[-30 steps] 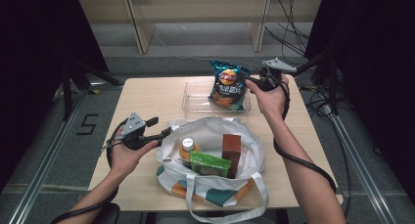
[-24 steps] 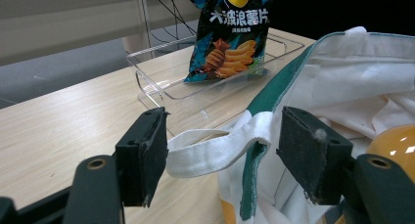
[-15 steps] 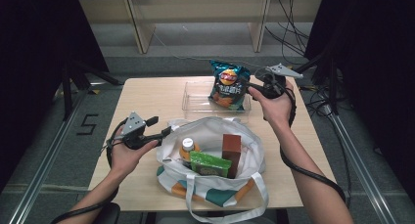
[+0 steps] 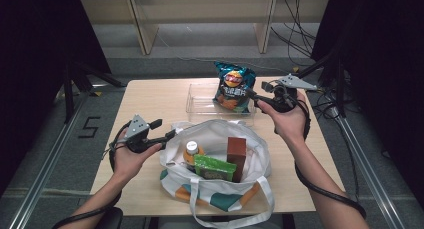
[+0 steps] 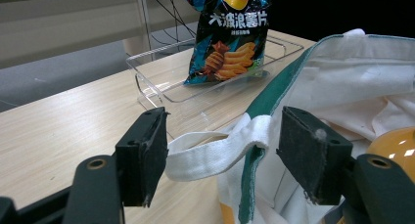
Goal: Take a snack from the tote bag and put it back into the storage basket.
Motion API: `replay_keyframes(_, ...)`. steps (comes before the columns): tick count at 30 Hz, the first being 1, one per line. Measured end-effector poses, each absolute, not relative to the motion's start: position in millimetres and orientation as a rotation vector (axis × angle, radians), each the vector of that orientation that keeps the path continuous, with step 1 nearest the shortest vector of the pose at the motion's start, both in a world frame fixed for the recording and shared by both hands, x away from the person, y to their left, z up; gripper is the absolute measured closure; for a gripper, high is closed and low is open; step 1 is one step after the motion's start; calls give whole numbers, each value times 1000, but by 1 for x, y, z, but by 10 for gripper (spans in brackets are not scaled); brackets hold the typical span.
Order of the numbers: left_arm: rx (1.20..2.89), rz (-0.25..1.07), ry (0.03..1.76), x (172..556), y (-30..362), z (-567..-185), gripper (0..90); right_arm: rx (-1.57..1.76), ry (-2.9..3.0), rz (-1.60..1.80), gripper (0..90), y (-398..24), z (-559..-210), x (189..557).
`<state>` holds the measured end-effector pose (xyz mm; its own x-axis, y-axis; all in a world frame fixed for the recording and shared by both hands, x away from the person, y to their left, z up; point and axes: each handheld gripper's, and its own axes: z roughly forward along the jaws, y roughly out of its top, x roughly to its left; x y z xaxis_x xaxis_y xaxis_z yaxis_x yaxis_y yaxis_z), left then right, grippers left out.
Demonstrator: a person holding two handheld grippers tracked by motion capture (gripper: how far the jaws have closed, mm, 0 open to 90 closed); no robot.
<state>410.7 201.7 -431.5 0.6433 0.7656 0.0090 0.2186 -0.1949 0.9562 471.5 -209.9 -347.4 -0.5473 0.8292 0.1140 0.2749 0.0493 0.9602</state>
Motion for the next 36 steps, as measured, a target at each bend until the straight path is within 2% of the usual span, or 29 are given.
replay_keyframes(36,1741,604,808,411,200,-432,343,974,2062,1697,344,-212,-369,400)
